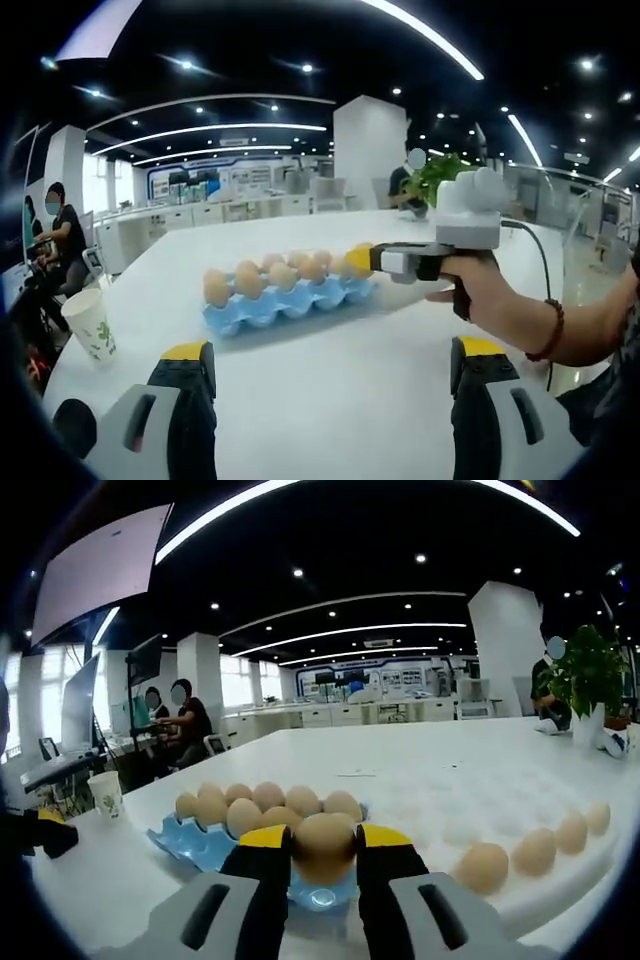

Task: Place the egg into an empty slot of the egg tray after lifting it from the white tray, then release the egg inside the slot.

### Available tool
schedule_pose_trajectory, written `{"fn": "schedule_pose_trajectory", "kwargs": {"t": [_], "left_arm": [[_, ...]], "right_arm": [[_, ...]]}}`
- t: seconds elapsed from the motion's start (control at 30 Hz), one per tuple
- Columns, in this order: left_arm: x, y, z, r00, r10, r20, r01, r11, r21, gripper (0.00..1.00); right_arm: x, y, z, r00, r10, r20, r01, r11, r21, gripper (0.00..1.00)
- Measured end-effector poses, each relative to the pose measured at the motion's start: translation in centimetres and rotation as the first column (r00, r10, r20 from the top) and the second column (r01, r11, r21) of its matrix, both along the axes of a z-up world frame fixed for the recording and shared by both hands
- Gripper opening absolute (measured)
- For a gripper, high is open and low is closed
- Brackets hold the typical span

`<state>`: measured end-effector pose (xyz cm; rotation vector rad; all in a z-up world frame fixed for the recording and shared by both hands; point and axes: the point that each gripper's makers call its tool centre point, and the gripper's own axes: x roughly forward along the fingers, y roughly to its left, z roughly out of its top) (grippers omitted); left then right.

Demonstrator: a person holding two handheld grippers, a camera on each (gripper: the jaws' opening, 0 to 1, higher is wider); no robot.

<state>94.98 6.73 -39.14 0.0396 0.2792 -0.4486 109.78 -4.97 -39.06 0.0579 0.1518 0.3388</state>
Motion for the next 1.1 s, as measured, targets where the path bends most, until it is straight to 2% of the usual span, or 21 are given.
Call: {"fn": "schedule_pose_trajectory", "kwargs": {"t": [0.33,0.7,0.83,1.0,1.1], "left_arm": [[0.0,0.1,0.0,1.0,-0.001,0.0,0.001,1.0,0.002,1.0],[-0.1,0.5,0.0,1.0,0.004,0.001,-0.004,1.0,0.006,1.0],[-0.1,0.7,0.0,1.0,0.004,-0.001,-0.004,1.0,0.007,1.0],[0.0,0.8,0.0,1.0,0.003,-0.004,-0.003,1.0,0.008,1.0],[0.0,0.8,0.0,1.0,0.002,-0.004,-0.002,1.0,0.01,1.0]], "right_arm": [[-0.2,3.6,0.1,0.995,0.104,-0.009,-0.104,0.995,-0.003,0.26],[-0.4,7.6,0.7,0.978,0.207,-0.01,-0.207,0.978,-0.015,0.26],[-0.7,9.3,0.5,0.966,0.258,-0.019,-0.259,0.966,-0.018,0.26],[-0.9,11.7,0.2,0.937,0.347,-0.046,-0.347,0.938,0.009,0.26],[-1.0,12.8,0.2,0.925,0.378,-0.034,-0.378,0.926,-0.008,0.26]]}}
